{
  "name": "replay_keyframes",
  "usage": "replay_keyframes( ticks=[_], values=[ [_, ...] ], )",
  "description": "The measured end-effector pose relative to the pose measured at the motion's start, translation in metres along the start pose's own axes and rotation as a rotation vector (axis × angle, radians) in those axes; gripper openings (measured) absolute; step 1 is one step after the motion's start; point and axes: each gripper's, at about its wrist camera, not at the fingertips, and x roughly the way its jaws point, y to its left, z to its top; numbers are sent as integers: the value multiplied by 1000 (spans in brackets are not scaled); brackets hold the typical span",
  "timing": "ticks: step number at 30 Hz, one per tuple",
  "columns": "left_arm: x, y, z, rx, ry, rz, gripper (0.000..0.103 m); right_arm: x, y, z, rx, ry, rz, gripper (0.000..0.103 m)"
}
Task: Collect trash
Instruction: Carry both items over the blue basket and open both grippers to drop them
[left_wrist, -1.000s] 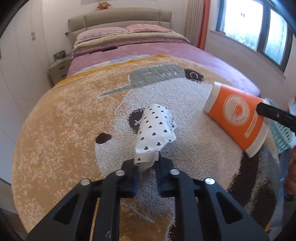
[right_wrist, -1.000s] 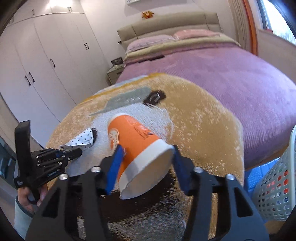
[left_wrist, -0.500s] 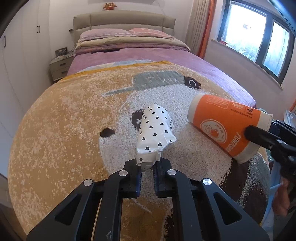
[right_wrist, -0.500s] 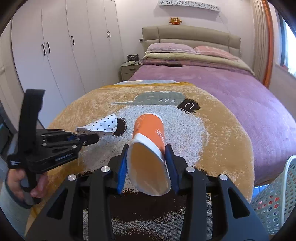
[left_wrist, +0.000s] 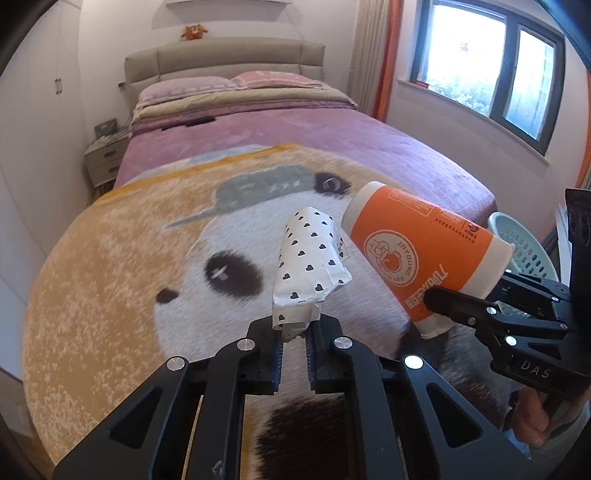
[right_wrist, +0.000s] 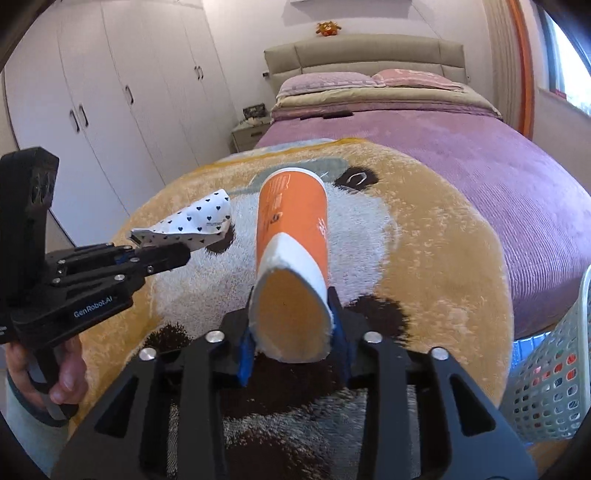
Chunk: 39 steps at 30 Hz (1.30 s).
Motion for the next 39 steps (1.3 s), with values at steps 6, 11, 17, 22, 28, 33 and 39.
replay_keyframes(
  ticks=[6,11,17,22,28,33,39],
  values=[
    [6,-58,23,100,-6,-81,8,-43,-39,2,79,-87,-95,29],
    [25,-109,44,156,8,-148,8,-81,-87,-4,179,-149,-206,30],
    [55,-173,65,184,41,-303,8,-123,-150,-14,294,-195,-344,30],
    [87,-227,80,194,85,-415,8,-148,-197,-29,387,-209,-447,30],
    [128,-282,87,213,133,-484,8,-154,-263,-48,569,-162,-515,30],
    [151,-316,79,263,187,-500,11,-156,-288,-54,647,-137,-580,36],
    [165,-342,73,296,228,-528,54,-155,-308,-63,733,-99,-693,60]
  ],
)
